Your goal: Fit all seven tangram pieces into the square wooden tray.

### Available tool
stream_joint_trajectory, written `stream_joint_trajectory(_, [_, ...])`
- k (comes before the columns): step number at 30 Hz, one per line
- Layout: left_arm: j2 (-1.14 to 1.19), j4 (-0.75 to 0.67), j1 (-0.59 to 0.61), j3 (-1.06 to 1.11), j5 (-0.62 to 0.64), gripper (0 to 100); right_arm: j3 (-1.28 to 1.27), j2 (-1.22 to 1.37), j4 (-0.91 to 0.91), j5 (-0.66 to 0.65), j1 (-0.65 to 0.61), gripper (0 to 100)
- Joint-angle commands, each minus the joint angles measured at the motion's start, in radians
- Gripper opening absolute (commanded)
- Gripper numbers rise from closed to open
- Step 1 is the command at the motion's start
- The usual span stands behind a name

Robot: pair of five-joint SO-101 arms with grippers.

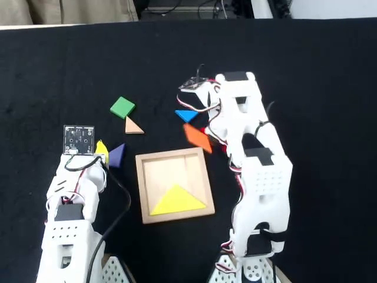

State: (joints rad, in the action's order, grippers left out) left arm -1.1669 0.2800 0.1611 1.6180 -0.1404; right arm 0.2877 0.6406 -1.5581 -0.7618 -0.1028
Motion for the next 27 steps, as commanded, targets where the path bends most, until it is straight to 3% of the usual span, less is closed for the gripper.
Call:
stream_joint_trajectory(1, [-0.011, -0.023, -0.008, -0.005, -0.009, 12, 0.12, -0.094, -0.132, -0.009, -0.008, 4.3])
stream_joint_trajectory(6, [-0.011, -0.023, -0.008, -0.005, -0.009, 12, 0.14, -0.271, -0.207, 0.034, -0.012, 1.0])
stream_joint_trajectory(14, [-0.011, -0.023, -0.005, -0.005, -0.006, 12, -0.165, -0.674, -0.186, 0.342, -0.13, 1.1])
stream_joint_trajectory(20, [-0.011, -0.02, 0.001, -0.005, -0.002, 12, -0.484, -0.862, 0.058, 0.746, -0.273, 1.1])
stream_joint_trajectory(24, [-0.011, -0.02, 0.002, -0.005, -0.002, 12, -0.638, -0.881, 0.256, 0.879, -0.35, 1.4])
stream_joint_trajectory(27, [-0.011, -0.02, 0.002, -0.005, -0.002, 12, -0.722, -0.871, 0.367, 0.91, -0.463, 1.2])
